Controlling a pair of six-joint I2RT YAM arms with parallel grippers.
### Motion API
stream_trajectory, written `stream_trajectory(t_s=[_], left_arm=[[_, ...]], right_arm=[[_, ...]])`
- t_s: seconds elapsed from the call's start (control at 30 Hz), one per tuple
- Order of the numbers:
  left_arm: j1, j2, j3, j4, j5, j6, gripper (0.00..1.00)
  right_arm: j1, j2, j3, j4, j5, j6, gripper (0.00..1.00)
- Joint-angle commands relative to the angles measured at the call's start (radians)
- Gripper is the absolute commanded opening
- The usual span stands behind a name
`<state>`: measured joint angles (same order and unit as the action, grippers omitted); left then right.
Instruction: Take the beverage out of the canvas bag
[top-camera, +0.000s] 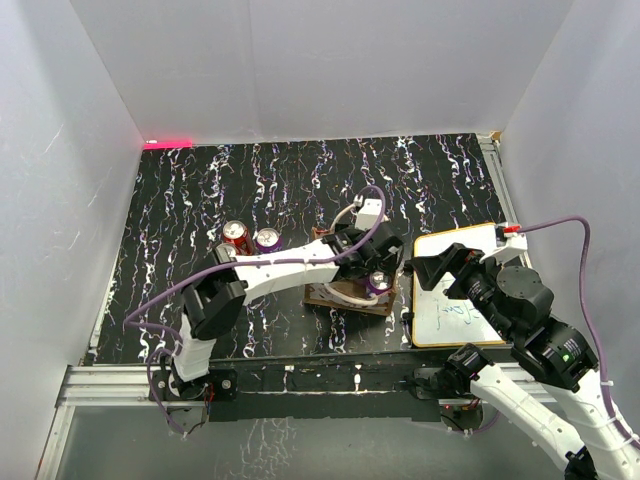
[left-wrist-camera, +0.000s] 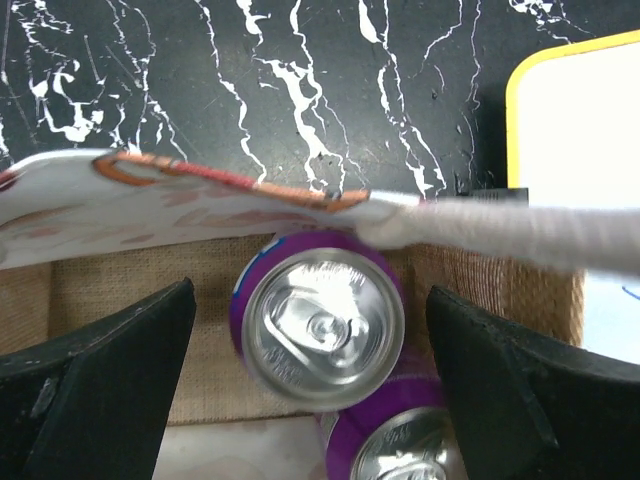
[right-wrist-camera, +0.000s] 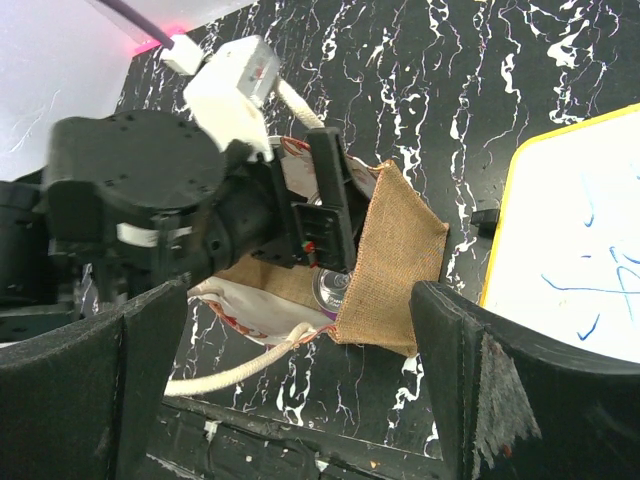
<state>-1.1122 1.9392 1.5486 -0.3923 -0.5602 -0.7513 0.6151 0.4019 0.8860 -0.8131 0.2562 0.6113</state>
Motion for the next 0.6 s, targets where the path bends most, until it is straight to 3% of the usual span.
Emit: stream_trajectory(t_s=[0.0,0.3,0.57], left_arm=[[-0.010,0.072,0.096,-0.102,-0.035,-0.022,0.97],[-0.015,0.156,0.129,-0.130,-0.042,-0.002,0.95],[-0.014,0.150,0.124,-0.130,-0.067,0.023,0.77]], right_arm=[[-0.001,-0.016,0.008,0.019,0.001,0.001,0.98],[-0.001,-0.018,0.006,0.019,0.002,0.002,0.98],[-0.001,-0.016,0.005,0.019,0.002,0.002,0.98]])
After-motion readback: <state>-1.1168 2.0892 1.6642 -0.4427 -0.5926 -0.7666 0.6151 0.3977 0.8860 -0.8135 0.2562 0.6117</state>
